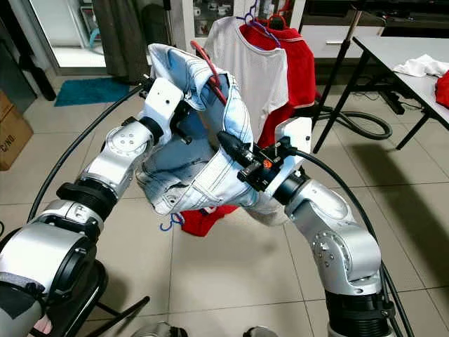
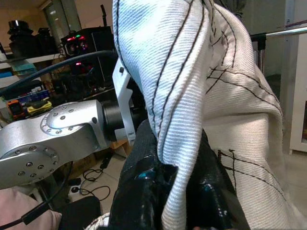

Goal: Hang hanger

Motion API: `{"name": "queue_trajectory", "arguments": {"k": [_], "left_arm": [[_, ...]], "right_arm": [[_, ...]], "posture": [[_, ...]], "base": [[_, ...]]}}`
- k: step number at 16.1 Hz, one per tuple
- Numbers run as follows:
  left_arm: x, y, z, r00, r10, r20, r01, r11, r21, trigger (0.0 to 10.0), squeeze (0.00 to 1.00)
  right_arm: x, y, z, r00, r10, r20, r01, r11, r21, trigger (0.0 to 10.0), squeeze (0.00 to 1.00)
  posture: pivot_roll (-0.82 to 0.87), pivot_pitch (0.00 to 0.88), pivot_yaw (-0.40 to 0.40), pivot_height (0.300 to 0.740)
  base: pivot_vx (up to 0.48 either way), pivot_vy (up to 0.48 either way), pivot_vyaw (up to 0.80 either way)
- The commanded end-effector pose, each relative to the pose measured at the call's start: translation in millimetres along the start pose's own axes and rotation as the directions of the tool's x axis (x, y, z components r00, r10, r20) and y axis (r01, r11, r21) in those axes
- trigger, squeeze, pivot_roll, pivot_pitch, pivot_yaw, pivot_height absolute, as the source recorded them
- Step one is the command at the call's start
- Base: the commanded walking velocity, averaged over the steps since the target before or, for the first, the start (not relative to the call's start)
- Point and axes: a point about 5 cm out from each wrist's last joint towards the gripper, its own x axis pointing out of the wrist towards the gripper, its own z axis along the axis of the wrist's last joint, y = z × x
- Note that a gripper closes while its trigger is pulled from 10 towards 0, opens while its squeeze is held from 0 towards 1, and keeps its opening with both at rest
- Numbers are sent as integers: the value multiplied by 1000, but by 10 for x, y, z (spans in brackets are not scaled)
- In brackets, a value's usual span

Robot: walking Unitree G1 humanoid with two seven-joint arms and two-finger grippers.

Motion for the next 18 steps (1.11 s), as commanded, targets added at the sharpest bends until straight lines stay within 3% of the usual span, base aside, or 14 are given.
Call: {"name": "queue_trajectory", "arguments": {"k": [1,5,6,8,11,15,17,18], "left_arm": [[-17,-33,-78,999,-19,-34,18,1000,-8,10000,0],[-17,-33,-78,999,-19,-34,18,1000,-8,10000,0],[-197,-308,-240,978,-200,57,208,949,-238,10000,1000],[-290,-419,-287,960,-260,105,280,908,-312,10000,1000],[-297,-444,-310,958,-266,104,286,902,-323,10000,1000],[-447,-546,-359,941,-317,120,338,863,-376,10000,1000],[-517,-643,-472,927,-372,58,370,872,-322,10000,1000],[-539,-605,-534,945,-327,12,317,904,-288,10000,1000]], "right_arm": [[38,148,241,990,93,110,-88,995,-55,0,0],[38,148,241,990,93,110,-88,995,-55,0,0],[-37,-210,31,982,-188,-9,188,982,-16,0,0],[-102,-366,-79,950,-307,-63,306,952,-18,0,0],[-143,-400,-107,938,-338,-72,337,941,-32,0,0],[-239,-486,-288,902,-419,-109,412,908,-79,0,0],[-246,-494,-324,892,-443,-94,440,897,-55,0,0],[-242,-494,-318,893,-443,-86,439,897,-54,0,0]], "posture": [[-123,0,60,740],[-123,0,60,740],[-107,0,44,740],[-112,0,51,740],[-120,0,57,740],[-122,0,59,740],[-118,0,61,740],[-118,0,62,740]], "base": [[0,0,0],[0,0,0],[0,0,0],[0,0,0],[0,0,0],[0,0,0],[0,0,0],[0,0,0]]}}
